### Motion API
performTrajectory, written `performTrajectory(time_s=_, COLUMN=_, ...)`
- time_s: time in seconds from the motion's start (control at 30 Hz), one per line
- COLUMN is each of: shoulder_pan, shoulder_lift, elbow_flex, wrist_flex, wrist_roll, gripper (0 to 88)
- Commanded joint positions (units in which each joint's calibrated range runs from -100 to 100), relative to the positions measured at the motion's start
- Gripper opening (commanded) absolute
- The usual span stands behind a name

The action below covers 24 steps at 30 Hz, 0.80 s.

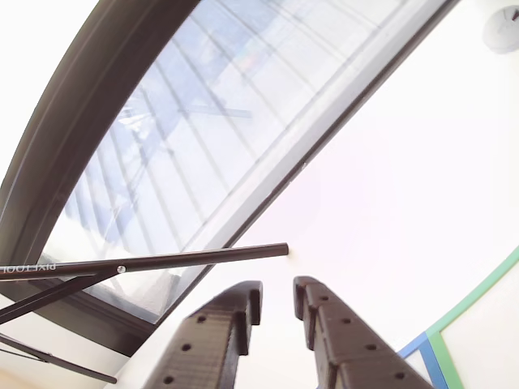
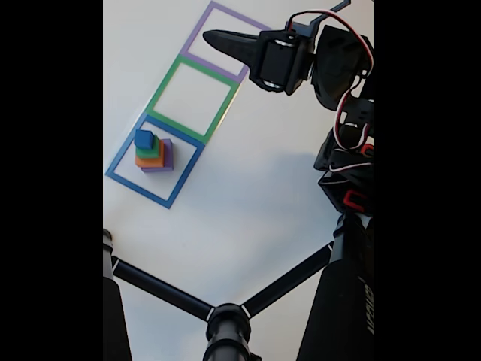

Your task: Tower of hanoi

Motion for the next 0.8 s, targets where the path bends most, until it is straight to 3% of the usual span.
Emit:
performTrajectory(time_s=0.0, shoulder_pan=2.67, shoulder_lift=-2.7, elbow_flex=5.27, wrist_flex=-4.33, wrist_roll=-4.67, gripper=0.2)
performTrajectory(time_s=0.27, shoulder_pan=5.64, shoulder_lift=-5.77, elbow_flex=20.63, wrist_flex=-17.12, wrist_roll=-9.06, gripper=0.2)
performTrajectory(time_s=0.77, shoulder_pan=9.28, shoulder_lift=-12.72, elbow_flex=30.27, wrist_flex=-14.04, wrist_roll=-18.19, gripper=0.2)
